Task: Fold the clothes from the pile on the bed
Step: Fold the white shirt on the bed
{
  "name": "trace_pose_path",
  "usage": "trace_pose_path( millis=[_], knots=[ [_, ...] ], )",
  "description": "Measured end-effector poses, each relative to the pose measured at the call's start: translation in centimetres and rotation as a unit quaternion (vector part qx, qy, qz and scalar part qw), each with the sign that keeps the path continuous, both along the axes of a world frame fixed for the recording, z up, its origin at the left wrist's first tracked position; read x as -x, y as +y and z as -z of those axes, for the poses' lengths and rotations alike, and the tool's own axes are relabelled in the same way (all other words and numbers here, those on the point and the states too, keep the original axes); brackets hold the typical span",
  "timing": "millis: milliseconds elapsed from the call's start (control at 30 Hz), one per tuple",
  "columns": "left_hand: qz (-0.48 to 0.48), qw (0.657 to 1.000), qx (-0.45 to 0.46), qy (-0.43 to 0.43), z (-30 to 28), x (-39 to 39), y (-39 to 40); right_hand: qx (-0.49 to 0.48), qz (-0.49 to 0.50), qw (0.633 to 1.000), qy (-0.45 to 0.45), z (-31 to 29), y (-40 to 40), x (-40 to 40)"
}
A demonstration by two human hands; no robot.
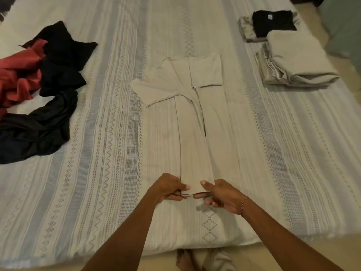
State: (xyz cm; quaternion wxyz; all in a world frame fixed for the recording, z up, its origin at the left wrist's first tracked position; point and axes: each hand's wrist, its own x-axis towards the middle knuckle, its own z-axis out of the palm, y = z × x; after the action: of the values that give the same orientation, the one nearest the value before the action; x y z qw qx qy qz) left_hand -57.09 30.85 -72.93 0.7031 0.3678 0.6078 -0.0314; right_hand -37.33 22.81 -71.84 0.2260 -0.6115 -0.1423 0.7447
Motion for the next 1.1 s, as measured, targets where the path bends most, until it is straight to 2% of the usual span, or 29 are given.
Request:
trace_pose_path(
  millis=[100, 167, 233, 300, 367, 400, 467, 533, 567, 600, 700, 767, 833, 1000, 1067, 1100],
  knots=[
    [-0.010, 1.000, 0.016, 0.008, 0.1, 0.4, -0.1, 0.006, 0.035, 0.999, -0.031, 0.0, -0.7, -0.2],
    [0.004, 1.000, 0.023, 0.021, 0.0, 0.5, -0.2, 0.014, 0.017, 0.997, -0.074, 0.0, -1.1, -0.1],
    [0.033, 0.998, 0.026, 0.042, 0.0, 0.2, -0.1, 0.007, -0.029, 0.988, -0.153, 0.3, -1.3, 0.2],
    [0.076, 0.994, 0.036, 0.066, 0.0, -0.2, 0.2, -0.014, -0.081, 0.963, -0.259, 0.4, -1.2, 0.5],
    [0.142, 0.984, 0.047, 0.091, -0.2, -0.5, 0.4, -0.050, -0.149, 0.910, -0.382, 0.1, -0.9, 0.7],
    [0.173, 0.978, 0.032, 0.110, -0.2, -0.6, 0.8, -0.067, -0.190, 0.872, -0.447, -0.2, -0.6, 0.6],
    [0.217, 0.964, -0.033, 0.148, -0.3, -0.5, 1.6, -0.101, -0.255, 0.787, -0.552, -0.8, -0.1, 0.5],
    [0.249, 0.944, -0.115, 0.181, -0.9, -0.4, 2.7, -0.156, -0.273, 0.733, -0.603, -1.1, 0.9, 0.3],
    [0.259, 0.928, -0.170, 0.205, -1.3, -0.5, 3.5, -0.192, -0.260, 0.729, -0.604, -1.0, 1.8, 0.3],
    [0.257, 0.912, -0.227, 0.224, -1.6, -0.7, 4.2, -0.233, -0.233, 0.741, -0.586, -0.6, 2.5, 0.2],
    [0.188, 0.897, -0.348, 0.198, -2.3, -2.3, 7.7, -0.341, -0.162, 0.779, -0.500, 0.4, 6.4, 0.1],
    [0.181, 0.886, -0.393, 0.168, -2.2, -3.3, 9.8, -0.374, -0.162, 0.784, -0.468, 1.2, 9.4, 0.1],
    [0.205, 0.859, -0.442, 0.156, -1.2, -4.5, 12.5, -0.403, -0.175, 0.772, -0.460, 1.6, 13.3, 0.1],
    [0.277, 0.782, -0.530, 0.175, 1.5, -7.4, 19.1, -0.417, -0.276, 0.755, -0.423, 1.4, 22.5, -0.7],
    [0.297, 0.764, -0.541, 0.188, 2.4, -7.8, 21.0, -0.395, -0.276, 0.784, -0.392, 1.8, 25.2, -1.0],
    [0.294, 0.759, -0.548, 0.193, 2.9, -7.9, 21.9, -0.386, -0.291, 0.778, -0.401, 2.1, 26.6, -1.2]
  ],
)
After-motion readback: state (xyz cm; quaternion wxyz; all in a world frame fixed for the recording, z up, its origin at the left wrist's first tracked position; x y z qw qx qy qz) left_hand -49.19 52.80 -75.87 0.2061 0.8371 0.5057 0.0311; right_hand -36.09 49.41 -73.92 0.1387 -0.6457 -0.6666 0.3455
